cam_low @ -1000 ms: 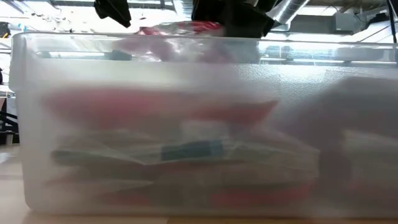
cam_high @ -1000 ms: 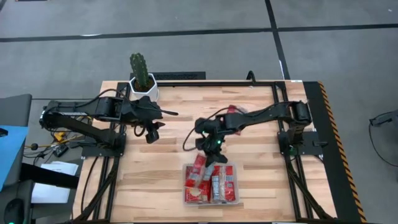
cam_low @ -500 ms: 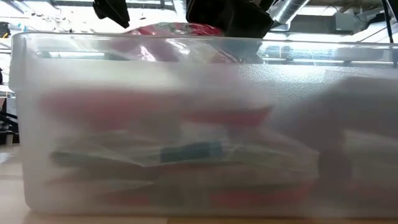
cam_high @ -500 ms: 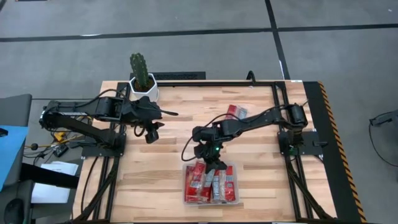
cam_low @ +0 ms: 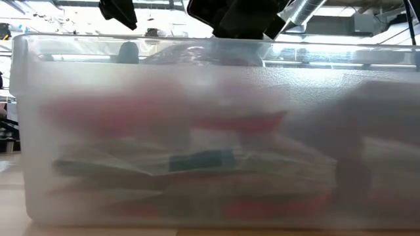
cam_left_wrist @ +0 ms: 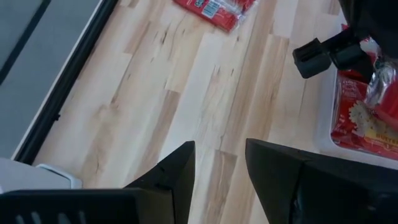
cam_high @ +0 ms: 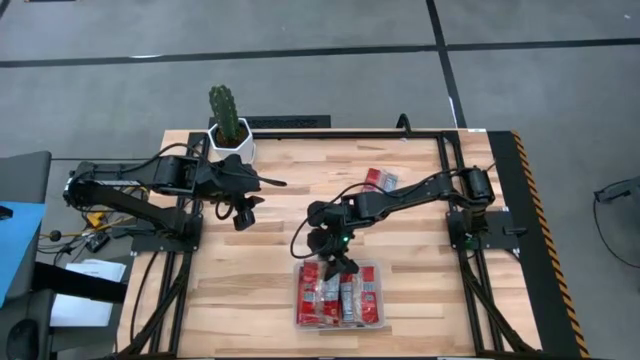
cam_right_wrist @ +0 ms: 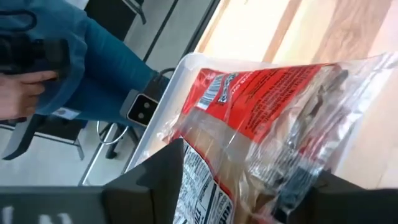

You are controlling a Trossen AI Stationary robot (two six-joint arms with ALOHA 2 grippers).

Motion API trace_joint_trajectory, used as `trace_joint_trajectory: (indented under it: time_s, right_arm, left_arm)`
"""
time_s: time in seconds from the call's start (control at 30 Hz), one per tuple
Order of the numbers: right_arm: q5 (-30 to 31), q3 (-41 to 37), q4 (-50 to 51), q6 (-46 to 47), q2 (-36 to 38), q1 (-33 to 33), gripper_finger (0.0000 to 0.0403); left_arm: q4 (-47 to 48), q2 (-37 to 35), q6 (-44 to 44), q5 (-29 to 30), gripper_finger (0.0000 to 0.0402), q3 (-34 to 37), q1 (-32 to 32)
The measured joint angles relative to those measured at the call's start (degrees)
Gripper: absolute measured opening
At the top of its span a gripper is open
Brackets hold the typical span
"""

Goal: Sort popcorn bags into baskets
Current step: Put the red popcorn bag into the transparent bin

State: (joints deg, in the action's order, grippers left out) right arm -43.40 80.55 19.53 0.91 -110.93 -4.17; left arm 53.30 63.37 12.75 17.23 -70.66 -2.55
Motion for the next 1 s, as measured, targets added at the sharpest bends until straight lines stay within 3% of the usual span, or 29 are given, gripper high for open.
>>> trace_joint_trajectory:
  time_s: [0.8,1.0]
  right_arm:
    - [17.8,0.0,-1.7,-10.4,0.0,-2.5,0.0224]
    - [19.7,5.4,4.6,-10.6,0.2,-1.6,0.0220]
  left_arm:
    - [0.0,0.0,-2.6,4.7,0.0130,0.0,0.0]
    - [0.0,0.0,-2.5,5.3,0.0130,0.0,0.0]
